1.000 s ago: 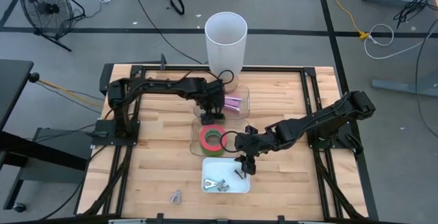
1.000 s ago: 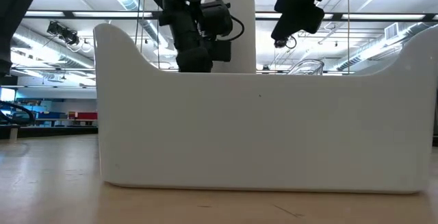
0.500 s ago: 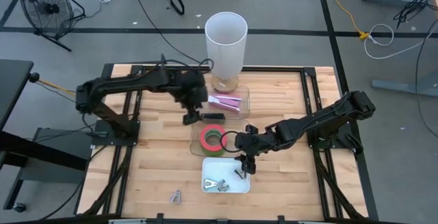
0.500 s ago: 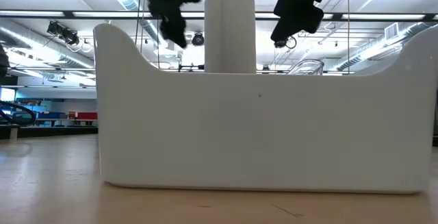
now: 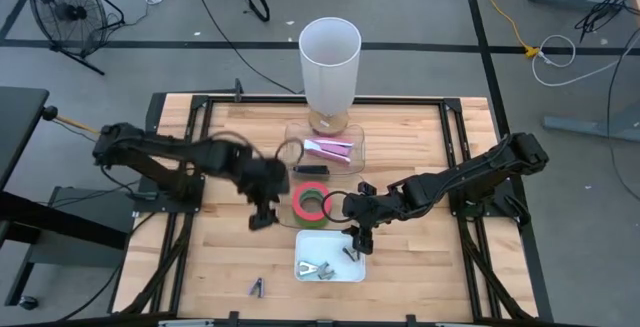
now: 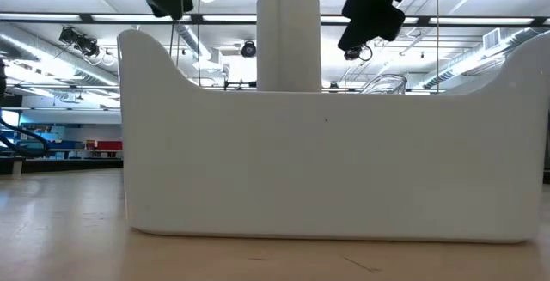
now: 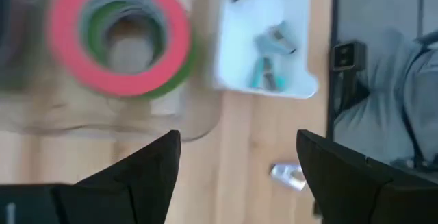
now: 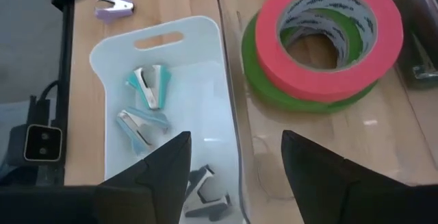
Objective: Pick and place Stapler, Stapler remover, tape
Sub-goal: Put the purple staple remover into the white bin
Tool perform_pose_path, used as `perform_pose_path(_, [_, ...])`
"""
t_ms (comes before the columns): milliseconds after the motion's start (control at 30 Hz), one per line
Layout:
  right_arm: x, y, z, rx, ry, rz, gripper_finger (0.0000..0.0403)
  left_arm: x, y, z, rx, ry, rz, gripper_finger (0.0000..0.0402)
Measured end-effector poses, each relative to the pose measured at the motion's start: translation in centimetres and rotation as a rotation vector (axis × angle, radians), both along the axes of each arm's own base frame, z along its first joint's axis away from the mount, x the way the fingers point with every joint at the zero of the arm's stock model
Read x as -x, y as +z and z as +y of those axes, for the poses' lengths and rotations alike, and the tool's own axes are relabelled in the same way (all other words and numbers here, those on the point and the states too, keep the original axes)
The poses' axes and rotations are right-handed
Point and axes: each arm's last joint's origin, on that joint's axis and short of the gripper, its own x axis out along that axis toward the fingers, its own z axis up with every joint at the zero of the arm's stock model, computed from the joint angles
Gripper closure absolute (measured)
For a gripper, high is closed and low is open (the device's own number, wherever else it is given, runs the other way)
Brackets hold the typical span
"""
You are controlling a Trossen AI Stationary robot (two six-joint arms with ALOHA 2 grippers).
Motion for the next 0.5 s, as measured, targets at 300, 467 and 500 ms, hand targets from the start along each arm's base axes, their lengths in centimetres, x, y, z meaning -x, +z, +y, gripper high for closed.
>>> perform_pose_path(300, [0.0,0.0,0.0,-0.02,-0.017,0.006,0.0175,2.3,-3.5,-7.5,0.026,0.148,0.107,0.0111])
perform_pose_path(467, [0.0,0.0,0.0,-0.013,-0.009,0.005,0.0175,4.4,-6.2,-11.0,0.075,0.359,0.148,0.0111])
perform_pose_path(500, [0.0,0.0,0.0,-0.01,-0.005,0.004,0.0175,4.7,-6.7,-11.7,0.1,0.388,0.147,0.0111])
